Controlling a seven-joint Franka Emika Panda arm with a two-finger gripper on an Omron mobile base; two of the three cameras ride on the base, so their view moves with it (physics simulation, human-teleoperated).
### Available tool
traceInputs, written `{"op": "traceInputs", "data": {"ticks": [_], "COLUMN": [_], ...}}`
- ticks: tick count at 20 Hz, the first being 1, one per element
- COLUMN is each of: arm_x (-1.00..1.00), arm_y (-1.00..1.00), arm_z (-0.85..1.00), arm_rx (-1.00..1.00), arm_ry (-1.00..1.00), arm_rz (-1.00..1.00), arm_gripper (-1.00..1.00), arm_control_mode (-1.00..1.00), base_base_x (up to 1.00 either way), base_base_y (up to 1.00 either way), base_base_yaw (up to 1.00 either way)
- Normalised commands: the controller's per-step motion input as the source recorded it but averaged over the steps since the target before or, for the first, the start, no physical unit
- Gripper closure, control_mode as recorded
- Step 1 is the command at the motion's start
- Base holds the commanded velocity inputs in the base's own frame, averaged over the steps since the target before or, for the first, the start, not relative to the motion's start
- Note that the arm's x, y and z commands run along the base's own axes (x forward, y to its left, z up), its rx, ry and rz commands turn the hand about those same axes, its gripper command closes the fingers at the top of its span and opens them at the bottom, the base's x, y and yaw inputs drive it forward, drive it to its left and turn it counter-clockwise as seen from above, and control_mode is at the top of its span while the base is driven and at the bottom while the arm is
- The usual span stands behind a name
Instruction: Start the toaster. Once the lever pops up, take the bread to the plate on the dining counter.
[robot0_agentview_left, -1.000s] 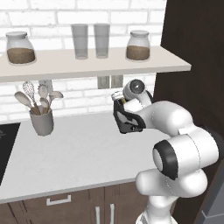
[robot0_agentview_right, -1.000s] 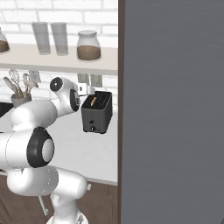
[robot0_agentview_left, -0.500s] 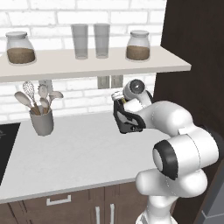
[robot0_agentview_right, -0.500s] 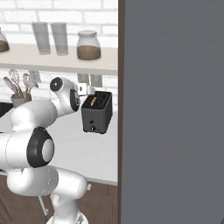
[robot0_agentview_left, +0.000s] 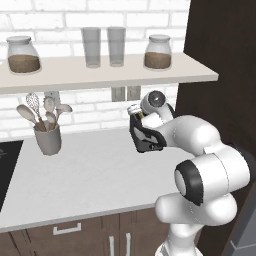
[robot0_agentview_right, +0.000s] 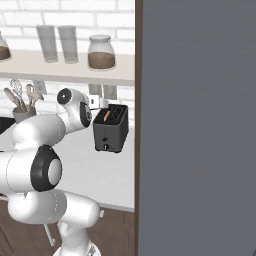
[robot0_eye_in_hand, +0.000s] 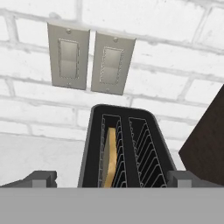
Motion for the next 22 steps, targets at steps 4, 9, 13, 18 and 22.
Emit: {"op": "traceInputs", "data": {"ticks": [4, 9, 13, 18, 22], "arm_x": [0.00, 0.00, 0.00, 0.00, 0.00], "arm_y": [0.00, 0.00, 0.00, 0.00, 0.00], "arm_z": [0.00, 0.00, 0.00, 0.00, 0.00], "arm_rx": [0.00, 0.00, 0.00, 0.00, 0.00], "arm_ry": [0.00, 0.00, 0.00, 0.00, 0.00], "arm_rz": [0.00, 0.00, 0.00, 0.00, 0.00], "arm_gripper": [-1.00, -1.00, -1.00, -1.00, -1.00], "arm_control_mode": [-1.00, -1.00, -1.00, -1.00, -1.00], "base_base_x": [0.00, 0.00, 0.00, 0.00, 0.00], "base_base_y": [0.00, 0.00, 0.00, 0.00, 0.00], "base_base_yaw": [0.00, 0.00, 0.00, 0.00, 0.00]}}
